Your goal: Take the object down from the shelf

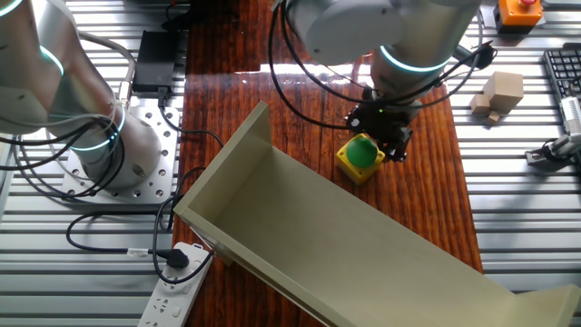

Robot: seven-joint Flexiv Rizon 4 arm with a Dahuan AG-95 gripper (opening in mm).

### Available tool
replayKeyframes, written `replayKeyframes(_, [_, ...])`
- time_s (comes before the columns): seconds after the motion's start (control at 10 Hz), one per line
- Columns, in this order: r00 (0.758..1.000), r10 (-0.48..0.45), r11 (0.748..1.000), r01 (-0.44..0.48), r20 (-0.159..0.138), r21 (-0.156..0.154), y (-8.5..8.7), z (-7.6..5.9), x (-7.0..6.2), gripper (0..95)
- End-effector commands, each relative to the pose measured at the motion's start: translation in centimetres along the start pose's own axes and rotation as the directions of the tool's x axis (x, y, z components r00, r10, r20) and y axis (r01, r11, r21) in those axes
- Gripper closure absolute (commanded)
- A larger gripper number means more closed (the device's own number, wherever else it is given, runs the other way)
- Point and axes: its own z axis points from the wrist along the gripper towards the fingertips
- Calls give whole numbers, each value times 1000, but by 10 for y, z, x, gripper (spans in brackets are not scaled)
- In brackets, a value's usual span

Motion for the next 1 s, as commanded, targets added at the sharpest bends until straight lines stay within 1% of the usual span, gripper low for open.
replayKeyframes(0.1, [1000,16,1000,-16,19,7,-1,2,1,380])
replayKeyframes(0.2, [1000,6,1000,-6,26,3,-1,3,1,380])
replayKeyframes(0.3, [1000,-6,1000,6,27,1,-1,3,1,190])
replayKeyframes(0.4, [999,-14,1000,14,31,-2,-1,3,1,190])
replayKeyframes(0.5, [999,-26,1000,26,32,1,-1,3,1,190])
replayKeyframes(0.7, [999,-27,1000,27,29,-1,-1,2,1,190])
replayKeyframes(0.8, [999,-28,1000,28,28,-12,-2,-7,0,190])
replayKeyframes(0.9, [999,-36,999,36,15,-26,-4,-27,1,190])
replayKeyframes(1.0, [999,-45,999,45,5,-29,-6,-39,3,190])
